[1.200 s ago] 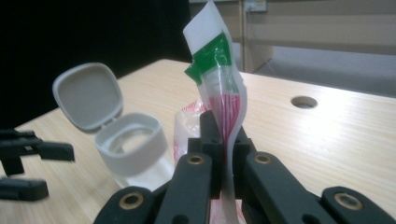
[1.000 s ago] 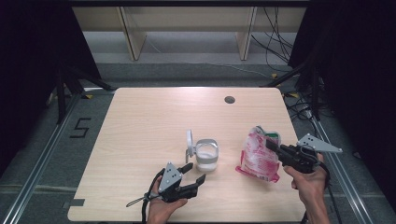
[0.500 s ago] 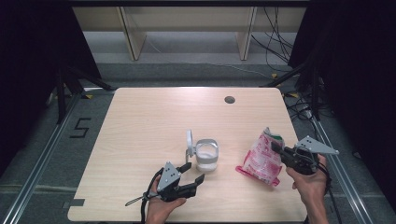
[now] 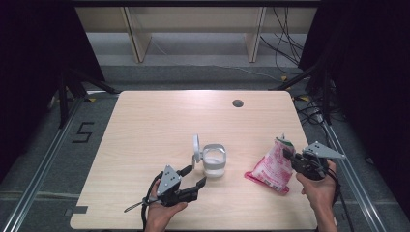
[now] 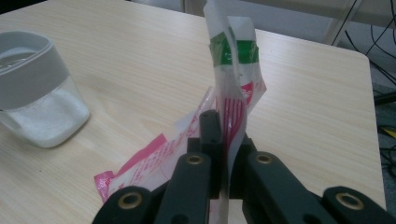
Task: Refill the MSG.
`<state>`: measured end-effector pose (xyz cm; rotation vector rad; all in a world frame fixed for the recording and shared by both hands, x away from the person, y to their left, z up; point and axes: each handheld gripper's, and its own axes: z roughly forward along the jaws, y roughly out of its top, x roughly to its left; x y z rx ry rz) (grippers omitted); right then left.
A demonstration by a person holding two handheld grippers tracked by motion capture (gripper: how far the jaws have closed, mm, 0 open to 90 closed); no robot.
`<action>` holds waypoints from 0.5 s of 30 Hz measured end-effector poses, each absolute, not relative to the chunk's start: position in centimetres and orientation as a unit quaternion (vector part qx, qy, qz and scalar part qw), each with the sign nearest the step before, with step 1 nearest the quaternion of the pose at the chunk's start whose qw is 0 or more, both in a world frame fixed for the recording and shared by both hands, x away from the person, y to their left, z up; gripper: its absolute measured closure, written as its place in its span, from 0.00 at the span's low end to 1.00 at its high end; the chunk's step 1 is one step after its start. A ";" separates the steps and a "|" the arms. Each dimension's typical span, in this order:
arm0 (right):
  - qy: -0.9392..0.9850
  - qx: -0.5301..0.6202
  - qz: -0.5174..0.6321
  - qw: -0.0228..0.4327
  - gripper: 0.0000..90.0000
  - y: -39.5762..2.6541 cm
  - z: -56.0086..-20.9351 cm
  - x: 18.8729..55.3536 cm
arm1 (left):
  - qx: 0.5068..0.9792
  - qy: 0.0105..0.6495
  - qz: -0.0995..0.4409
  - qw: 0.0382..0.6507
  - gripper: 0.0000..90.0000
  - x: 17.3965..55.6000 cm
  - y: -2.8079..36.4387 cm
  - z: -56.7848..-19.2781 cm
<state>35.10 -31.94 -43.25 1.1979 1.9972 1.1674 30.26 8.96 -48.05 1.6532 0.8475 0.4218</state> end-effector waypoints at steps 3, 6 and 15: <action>0.735 0.452 0.429 0.268 0.99 -32.1 -43.5 35.3 | 0.710 0.362 0.185 0.575 0.41 30.2 9.1 -47.9; 0.727 0.466 0.430 0.263 0.98 -32.1 -43.7 35.3 | 0.710 0.363 0.186 0.574 0.41 30.2 9.2 -47.9; 0.714 0.487 0.432 0.256 0.94 -32.7 -44.3 36.6 | 0.707 0.371 0.188 0.572 0.40 30.5 9.6 -47.8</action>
